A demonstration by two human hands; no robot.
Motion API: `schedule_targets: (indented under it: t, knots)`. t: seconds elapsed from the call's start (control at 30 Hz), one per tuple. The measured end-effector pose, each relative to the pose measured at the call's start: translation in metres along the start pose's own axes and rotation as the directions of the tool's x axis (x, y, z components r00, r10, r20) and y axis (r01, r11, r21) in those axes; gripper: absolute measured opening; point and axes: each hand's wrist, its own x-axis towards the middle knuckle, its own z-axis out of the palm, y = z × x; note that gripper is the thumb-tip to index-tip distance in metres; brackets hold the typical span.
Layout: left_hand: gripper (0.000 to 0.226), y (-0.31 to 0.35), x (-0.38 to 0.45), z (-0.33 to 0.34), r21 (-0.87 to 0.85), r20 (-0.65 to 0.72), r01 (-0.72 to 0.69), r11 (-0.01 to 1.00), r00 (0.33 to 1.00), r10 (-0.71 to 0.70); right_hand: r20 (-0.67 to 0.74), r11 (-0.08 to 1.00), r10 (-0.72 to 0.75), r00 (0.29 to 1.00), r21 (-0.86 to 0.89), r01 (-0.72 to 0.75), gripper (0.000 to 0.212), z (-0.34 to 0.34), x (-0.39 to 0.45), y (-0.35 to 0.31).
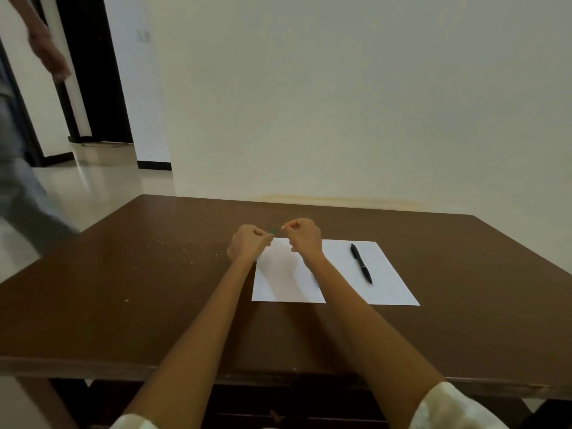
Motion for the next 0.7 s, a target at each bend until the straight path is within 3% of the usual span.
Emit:
schedule_targets:
  t: [0.07,0.13,0.27,0.5,0.7]
  knots:
    - [0.007,-0.002,-0.003,-0.004,-0.25,0.023,-0.04,0.967,0.999,0.048,0.03,0.992,0.046,0.999,0.116,-0.049,0.024,0.007,0.002,-0.006]
    - [0.01,-0.005,-0.005,-0.007,-0.356,0.051,-0.055,0.933,0.996,0.079,0.091,0.964,0.073,0.993,0.248,-0.094,0.028,0.014,0.002,-0.011]
    - [0.015,-0.015,-0.002,-0.006,-0.351,0.015,-0.08,0.933,0.996,0.091,0.122,0.926,0.05,0.991,0.367,-0.092,0.022,0.025,0.0,-0.007]
    - [0.02,-0.017,0.0,-0.002,-0.329,-0.054,-0.084,0.941,0.996,0.07,0.205,0.94,0.018,0.979,0.33,-0.086,0.024,0.019,0.007,-0.007]
    - [0.019,-0.018,-0.005,0.001,-0.325,-0.097,-0.082,0.942,0.994,0.053,0.253,0.934,0.086,0.964,0.317,-0.167,0.027,0.018,0.008,-0.011]
